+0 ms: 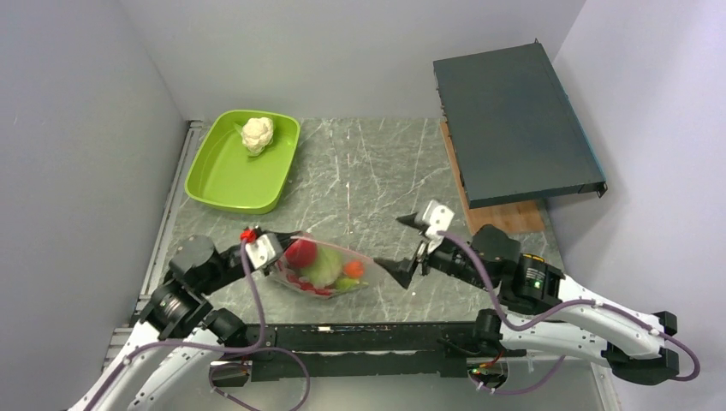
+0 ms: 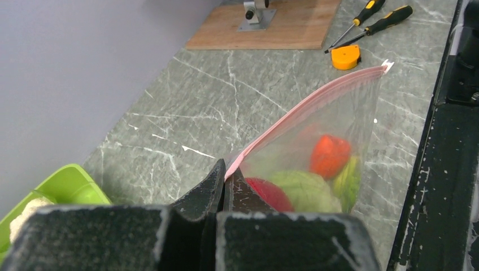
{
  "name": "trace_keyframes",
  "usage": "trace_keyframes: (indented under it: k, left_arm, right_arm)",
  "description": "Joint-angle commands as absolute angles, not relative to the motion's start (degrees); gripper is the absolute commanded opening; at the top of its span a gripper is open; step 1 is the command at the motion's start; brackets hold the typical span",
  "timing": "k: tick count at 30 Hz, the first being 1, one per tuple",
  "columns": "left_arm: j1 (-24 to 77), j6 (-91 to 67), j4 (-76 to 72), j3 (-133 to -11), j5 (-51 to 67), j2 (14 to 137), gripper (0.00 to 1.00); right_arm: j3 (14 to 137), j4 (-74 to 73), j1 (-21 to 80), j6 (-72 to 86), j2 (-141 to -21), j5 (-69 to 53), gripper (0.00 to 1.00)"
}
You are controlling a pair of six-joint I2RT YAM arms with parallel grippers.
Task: Place the food in the zip-top bag and seal the zipper
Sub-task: Place the zipper food storage bag at the center of the board.
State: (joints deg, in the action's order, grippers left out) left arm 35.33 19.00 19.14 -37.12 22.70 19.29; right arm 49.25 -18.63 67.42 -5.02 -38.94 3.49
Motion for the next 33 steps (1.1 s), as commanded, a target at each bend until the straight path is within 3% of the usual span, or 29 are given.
trace_keyframes:
  k: [1, 8, 16, 20, 24, 31, 33]
  left_arm:
    - [35.11, 17.94, 9.19, -41.27, 20.04, 27.84, 0.00]
    - [35.15, 12.93, 14.64, -55.88, 11.83, 51.64, 0.00]
    - [35.12, 10.76, 8.74, -61.53, 15.06, 70.48, 0.00]
    - [35.15, 11.30, 12.87, -69.86, 15.52, 82.28, 0.02]
    - [35.16, 10.01, 14.83, -76.14, 12.79, 89.38, 0.28]
    - [35.16, 9.95, 15.34, -78.27, 7.62, 86.71, 0.78]
    - [35.07, 9.49, 16.46, -78.19, 5.92, 83.74, 0.83]
  right_arm:
    - [54.80, -12.37, 67.16, -0.46, -36.89, 20.30, 1.00]
    - [57.21, -10.67, 67.21, -1.24, -37.09, 29.12, 1.00]
    - [57.96, -13.63, 67.19, -0.09, -34.72, 30.25, 1.00]
    - [58.31, -15.09, 67.23, -0.09, -33.77, 31.76, 1.00]
    - [58.41, -15.96, 67.24, 1.16, -33.37, 33.61, 1.00]
    - [59.34, -18.28, 67.22, 1.87, -34.23, 38.63, 1.00]
    - [59.41, -18.21, 67.18, 2.17, -34.24, 41.81, 1.00]
